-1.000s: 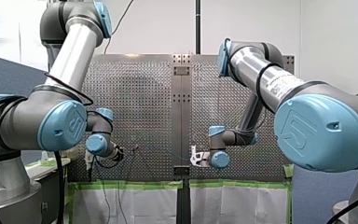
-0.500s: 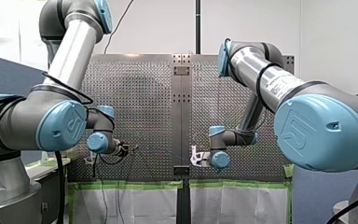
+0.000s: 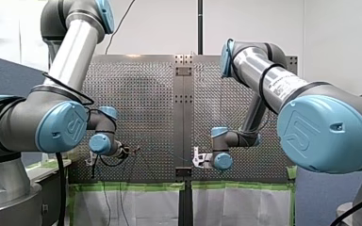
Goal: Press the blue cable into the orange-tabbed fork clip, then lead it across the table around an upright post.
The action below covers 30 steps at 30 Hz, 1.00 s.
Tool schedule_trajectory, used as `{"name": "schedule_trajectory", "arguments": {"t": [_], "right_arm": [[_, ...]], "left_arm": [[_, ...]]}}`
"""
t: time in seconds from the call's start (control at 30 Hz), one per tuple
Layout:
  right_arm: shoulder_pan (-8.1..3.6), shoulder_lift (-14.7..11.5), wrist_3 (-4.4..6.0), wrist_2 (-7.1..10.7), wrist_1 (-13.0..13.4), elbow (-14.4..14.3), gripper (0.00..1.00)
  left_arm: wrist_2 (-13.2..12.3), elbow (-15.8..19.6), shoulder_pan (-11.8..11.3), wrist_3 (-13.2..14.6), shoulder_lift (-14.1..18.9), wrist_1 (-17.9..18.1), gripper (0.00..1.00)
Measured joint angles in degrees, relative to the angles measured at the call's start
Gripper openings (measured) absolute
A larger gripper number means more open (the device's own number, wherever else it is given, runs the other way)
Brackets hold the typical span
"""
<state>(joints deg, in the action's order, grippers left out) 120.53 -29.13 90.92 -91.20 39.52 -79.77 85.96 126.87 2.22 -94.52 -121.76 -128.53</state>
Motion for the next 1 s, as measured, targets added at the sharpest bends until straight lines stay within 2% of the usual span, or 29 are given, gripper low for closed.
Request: {"name": "schedule_trajectory", "arguments": {"t": [0.2, 0.4, 1.0], "right_arm": [[0.01, 0.1, 0.06, 0.19, 0.0, 0.0, 0.00], [0.00, 0.1, 0.13, 0.31, 0.0, 0.0, 0.00], [0.00, 0.1, 0.07, 0.57, -0.3, 0.0, 0.00]], "left_arm": [[2.6, 0.2, 0.9, 2.8, 0.0, 0.8, 0.98], [5.0, 0.3, 1.7, 4.0, -0.1, 1.9, 0.98], [6.2, 0.2, 2.5, 4.4, -0.1, 2.3, 0.98]]}}
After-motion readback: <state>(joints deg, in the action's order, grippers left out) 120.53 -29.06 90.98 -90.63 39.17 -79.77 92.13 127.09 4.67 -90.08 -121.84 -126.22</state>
